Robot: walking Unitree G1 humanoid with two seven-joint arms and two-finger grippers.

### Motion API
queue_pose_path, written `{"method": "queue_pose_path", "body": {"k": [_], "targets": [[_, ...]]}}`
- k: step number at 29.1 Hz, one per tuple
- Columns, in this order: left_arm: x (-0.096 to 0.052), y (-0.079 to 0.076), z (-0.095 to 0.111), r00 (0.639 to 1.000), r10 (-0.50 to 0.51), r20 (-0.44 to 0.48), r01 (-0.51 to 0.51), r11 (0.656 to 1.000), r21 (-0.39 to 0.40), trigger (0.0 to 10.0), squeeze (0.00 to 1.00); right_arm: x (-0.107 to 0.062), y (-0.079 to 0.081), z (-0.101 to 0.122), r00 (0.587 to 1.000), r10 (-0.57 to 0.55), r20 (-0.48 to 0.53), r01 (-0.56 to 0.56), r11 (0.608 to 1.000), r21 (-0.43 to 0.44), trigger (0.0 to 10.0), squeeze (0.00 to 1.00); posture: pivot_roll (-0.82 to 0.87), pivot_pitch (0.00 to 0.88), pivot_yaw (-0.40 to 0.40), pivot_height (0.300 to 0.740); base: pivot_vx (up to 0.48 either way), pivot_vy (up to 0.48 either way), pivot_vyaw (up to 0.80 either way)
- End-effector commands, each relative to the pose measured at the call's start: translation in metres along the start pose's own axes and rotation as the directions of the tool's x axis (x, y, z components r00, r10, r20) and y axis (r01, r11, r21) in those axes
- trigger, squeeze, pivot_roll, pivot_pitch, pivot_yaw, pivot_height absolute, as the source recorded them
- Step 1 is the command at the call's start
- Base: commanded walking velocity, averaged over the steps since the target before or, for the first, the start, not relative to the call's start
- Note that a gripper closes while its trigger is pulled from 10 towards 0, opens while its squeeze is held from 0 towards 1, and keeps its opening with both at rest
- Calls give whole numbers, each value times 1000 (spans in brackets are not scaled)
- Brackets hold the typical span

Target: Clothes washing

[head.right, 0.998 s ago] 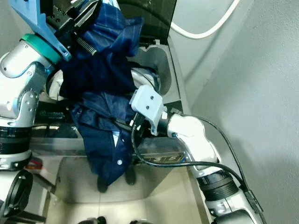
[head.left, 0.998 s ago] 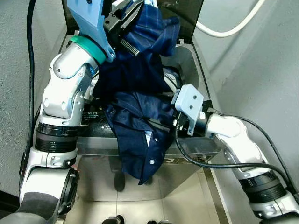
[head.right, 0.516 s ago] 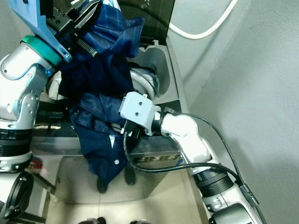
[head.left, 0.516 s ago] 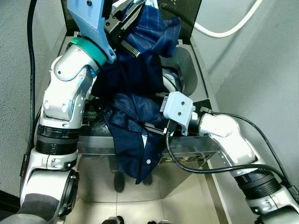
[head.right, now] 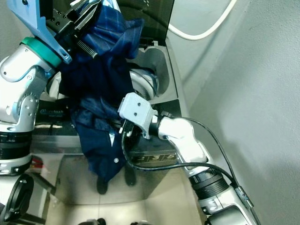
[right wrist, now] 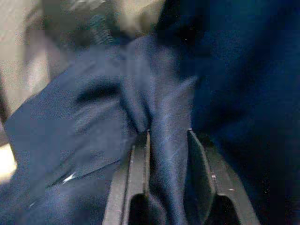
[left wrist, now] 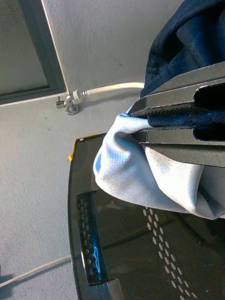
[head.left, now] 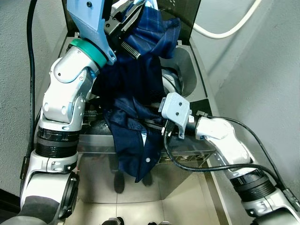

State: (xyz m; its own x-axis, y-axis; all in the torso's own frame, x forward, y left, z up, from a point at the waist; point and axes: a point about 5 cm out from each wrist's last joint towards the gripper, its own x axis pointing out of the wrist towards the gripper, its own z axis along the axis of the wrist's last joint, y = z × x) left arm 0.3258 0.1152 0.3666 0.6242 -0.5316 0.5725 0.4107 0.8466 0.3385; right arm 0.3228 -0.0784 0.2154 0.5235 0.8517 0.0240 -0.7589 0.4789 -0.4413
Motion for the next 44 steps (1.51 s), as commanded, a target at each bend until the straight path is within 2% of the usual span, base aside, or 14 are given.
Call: {"method": "queue_pose_path", "body": {"k": [1,12,15,16,17,22,25,26,28,30,33,38,39,44], "targets": [[0,-3,3,1000,-6,12,6,1000,0,10000,0,-3,-10,-1,996,-84,19,82,993,85,0,0,49,102,-18,740,0,0,0],[-2,-2,3,1000,18,14,-18,1000,0,10000,0,4,-52,33,877,-445,180,407,889,211,0,0,46,106,-19,740,0,0,0],[-1,6,7,994,97,40,-98,994,37,10000,0,6,-76,50,755,-622,205,605,783,145,78,0,41,105,-20,740,0,0,0],[-1,10,8,990,132,46,-135,989,62,10000,0,6,-83,54,714,-667,211,657,743,125,1725,0,41,105,-20,740,0,0,0],[-1,15,6,982,184,40,-187,978,93,10000,0,6,-91,59,653,-724,223,720,685,113,10000,0,39,105,-19,740,0,0,0],[-3,22,-2,970,243,2,-241,963,122,10000,0,8,-103,70,568,-785,246,788,606,114,10000,0,37,104,-19,740,0,0,0],[-5,25,-15,961,264,-85,-252,959,125,10000,0,16,-105,78,576,-775,262,781,616,106,10000,0,37,104,-19,740,0,0,0],[-6,26,-23,951,276,-142,-258,957,129,10000,0,25,-100,78,636,-727,259,733,674,93,10000,0,37,105,-20,740,0,0,0],[-6,26,-23,951,276,-142,-258,957,129,10000,0,25,-100,78,636,-727,259,733,674,93,10000,0,37,105,-20,740,0,0,0],[-7,29,-29,938,290,-189,-269,955,128,10000,0,32,-94,77,680,-686,259,698,714,59,10000,0,37,107,-21,740,0,0,0],[-9,48,-44,873,378,-309,-392,920,15,10000,0,51,-60,62,857,-460,233,478,878,-26,10000,0,37,108,-20,740,0,0,0],[-8,60,-48,856,391,-337,-421,907,-15,10000,20,53,-46,55,914,-344,216,359,933,-36,10000,125,34,103,-17,740,0,0,0],[-7,67,-48,856,391,-338,-421,907,-20,10000,1000,53,-43,49,937,-293,191,304,952,-33,10000,1000,35,100,-16,740,0,0,0],[-4,65,-44,885,329,-329,-365,930,-51,10000,1000,44,-40,44,965,-194,173,207,977,-56,10000,1000,37,94,-16,740,0,0,0]]}}
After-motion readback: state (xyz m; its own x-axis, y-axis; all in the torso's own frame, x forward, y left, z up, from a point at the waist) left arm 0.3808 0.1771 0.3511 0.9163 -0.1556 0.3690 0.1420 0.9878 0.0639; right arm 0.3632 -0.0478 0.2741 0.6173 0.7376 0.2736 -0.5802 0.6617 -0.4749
